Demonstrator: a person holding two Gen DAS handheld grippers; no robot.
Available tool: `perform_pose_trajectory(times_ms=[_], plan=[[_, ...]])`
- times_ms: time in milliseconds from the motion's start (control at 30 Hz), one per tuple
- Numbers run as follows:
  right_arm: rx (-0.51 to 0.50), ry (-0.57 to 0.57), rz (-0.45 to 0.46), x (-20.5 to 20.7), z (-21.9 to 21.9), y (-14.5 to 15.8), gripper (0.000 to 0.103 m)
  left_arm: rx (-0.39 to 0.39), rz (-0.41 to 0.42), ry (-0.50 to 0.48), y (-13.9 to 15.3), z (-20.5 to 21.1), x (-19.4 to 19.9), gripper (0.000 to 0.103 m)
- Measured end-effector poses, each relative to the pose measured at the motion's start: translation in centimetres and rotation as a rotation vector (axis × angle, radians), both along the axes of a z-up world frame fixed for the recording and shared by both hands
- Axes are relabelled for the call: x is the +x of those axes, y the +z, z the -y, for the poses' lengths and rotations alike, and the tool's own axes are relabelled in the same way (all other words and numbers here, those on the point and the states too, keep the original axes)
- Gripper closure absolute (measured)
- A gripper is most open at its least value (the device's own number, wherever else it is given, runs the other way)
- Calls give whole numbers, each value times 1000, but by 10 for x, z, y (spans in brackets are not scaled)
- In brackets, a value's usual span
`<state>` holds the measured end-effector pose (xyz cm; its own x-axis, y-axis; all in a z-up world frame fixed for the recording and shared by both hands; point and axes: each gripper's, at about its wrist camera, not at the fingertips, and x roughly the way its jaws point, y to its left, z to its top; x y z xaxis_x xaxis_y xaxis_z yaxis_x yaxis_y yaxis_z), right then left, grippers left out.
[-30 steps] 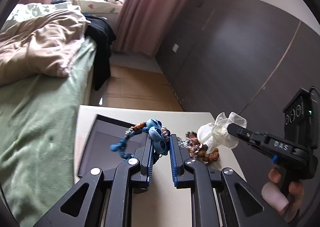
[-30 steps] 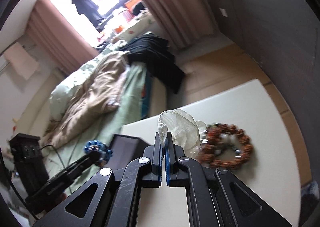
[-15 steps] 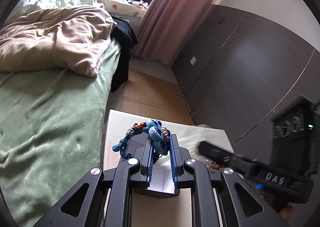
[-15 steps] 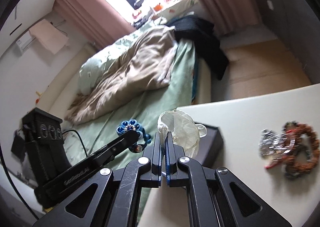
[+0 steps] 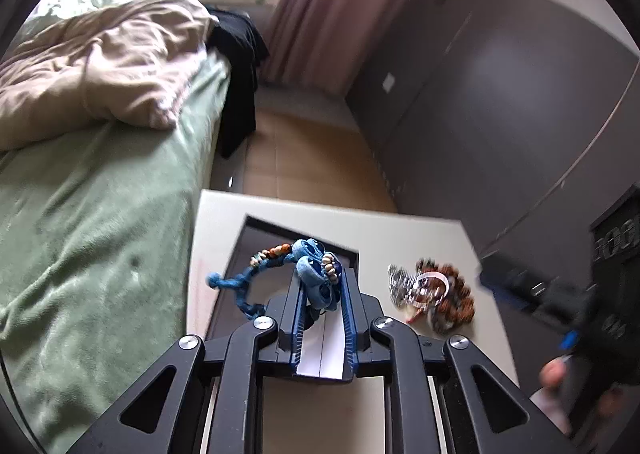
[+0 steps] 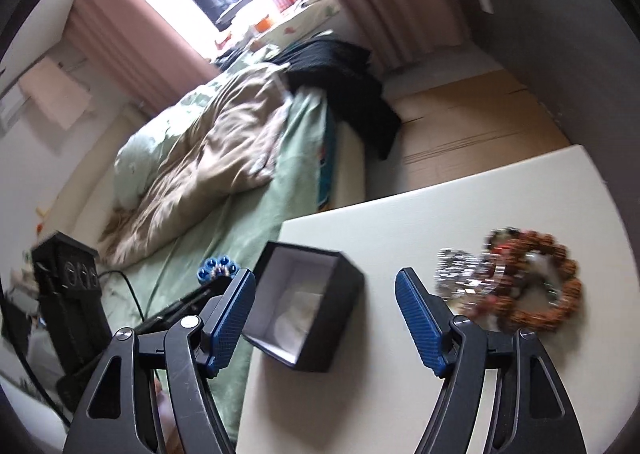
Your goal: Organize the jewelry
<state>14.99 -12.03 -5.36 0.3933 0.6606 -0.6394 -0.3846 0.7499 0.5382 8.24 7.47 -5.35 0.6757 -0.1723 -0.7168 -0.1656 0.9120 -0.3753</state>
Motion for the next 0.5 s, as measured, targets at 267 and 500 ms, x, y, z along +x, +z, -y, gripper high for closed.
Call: perform_pose_trajectory(times_ms=[267, 500], plan=[[28, -81, 51, -7, 46, 20, 30, -28, 7, 59, -1, -3, -6, 16], [0, -207, 72, -11, 94, 31, 30, -46, 31, 33, 4, 8, -6, 16]])
